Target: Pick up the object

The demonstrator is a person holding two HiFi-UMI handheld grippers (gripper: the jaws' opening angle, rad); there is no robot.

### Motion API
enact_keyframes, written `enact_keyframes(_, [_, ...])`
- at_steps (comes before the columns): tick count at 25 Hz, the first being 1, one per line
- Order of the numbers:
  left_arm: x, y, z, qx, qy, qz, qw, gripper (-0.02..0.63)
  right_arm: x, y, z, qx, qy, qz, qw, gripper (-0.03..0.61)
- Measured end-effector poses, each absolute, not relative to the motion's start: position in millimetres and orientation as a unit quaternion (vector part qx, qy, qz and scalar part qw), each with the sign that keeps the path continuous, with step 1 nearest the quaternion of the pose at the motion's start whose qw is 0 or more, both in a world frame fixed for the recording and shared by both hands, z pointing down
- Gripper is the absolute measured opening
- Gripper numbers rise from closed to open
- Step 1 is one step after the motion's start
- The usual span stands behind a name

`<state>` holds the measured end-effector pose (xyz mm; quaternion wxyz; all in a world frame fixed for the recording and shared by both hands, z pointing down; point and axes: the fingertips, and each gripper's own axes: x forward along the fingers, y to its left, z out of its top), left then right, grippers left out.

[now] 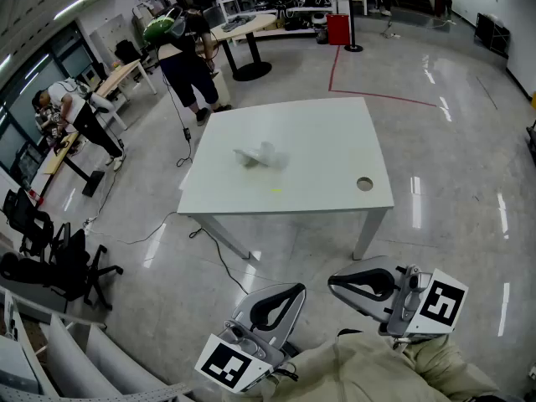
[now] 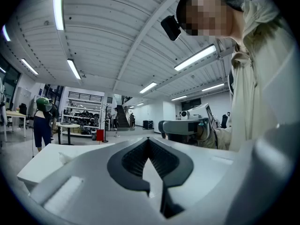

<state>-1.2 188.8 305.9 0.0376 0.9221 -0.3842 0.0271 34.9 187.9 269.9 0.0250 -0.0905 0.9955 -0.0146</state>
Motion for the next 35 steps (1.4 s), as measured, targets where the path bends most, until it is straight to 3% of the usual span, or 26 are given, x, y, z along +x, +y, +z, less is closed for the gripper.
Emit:
enact_keyframes(13, [-17,148,317,0.922,-0.385,0.012,0.043,0.006,22,148,282,-0.096,0.995,-0.030,0.019,0.002])
enact_keyframes(35, [-75,-87,358,0.882,-0.462,0.021,0.094,0.006,-30,-93,326,-0.022,0.996,-0.083,-0.006,0.002])
